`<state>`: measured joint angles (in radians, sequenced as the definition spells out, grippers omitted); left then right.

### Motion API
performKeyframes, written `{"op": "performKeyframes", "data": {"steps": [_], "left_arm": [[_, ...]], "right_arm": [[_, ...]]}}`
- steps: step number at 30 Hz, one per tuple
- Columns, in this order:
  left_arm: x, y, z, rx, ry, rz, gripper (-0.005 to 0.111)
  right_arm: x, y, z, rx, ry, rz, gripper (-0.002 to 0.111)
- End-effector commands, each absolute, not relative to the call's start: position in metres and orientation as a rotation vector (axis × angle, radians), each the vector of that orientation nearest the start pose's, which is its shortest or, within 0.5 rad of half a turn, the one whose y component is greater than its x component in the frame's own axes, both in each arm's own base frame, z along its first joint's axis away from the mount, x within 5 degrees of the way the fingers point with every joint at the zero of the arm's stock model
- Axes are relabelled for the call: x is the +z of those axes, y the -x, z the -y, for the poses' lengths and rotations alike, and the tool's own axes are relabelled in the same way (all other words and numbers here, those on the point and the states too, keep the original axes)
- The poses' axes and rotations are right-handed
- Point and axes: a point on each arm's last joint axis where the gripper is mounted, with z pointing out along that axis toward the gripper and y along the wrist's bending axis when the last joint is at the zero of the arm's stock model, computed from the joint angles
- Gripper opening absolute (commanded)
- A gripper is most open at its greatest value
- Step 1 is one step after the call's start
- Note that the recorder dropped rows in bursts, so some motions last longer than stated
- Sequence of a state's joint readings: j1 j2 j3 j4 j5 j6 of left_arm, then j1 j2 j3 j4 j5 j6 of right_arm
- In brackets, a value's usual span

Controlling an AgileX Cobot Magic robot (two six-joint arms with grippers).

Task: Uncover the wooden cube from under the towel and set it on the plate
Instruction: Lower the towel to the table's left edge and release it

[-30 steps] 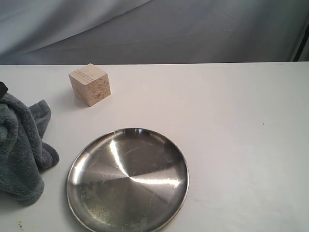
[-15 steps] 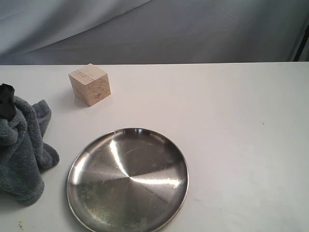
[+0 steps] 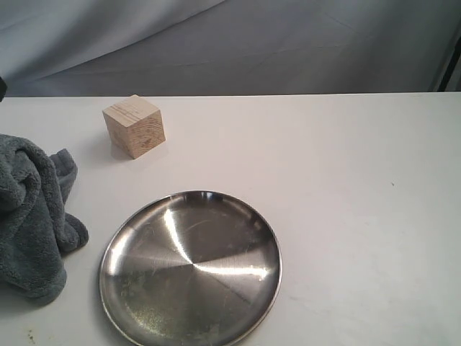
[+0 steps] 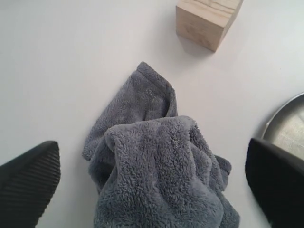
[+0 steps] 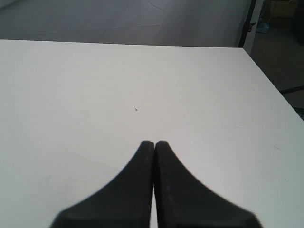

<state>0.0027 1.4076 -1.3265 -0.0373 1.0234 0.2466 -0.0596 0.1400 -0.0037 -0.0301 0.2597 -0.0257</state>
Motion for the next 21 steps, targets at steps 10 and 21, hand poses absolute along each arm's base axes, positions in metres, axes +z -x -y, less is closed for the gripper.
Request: {"op": "performKeyframes", "data": {"steps": [10, 21], "left_arm": [[0.311, -0.298, 0.001, 0.031, -0.206, -2.698, -0.001], [0.259, -0.316, 0.001, 0.021, -0.221, -2.857, 0.000]], "right_arm": [[0.182, -0.064, 0.004, -0.088, -0.004, -1.872, 0.000], [0.182, -0.064, 0.004, -0.088, -0.004, -1.872, 0.000]]}}
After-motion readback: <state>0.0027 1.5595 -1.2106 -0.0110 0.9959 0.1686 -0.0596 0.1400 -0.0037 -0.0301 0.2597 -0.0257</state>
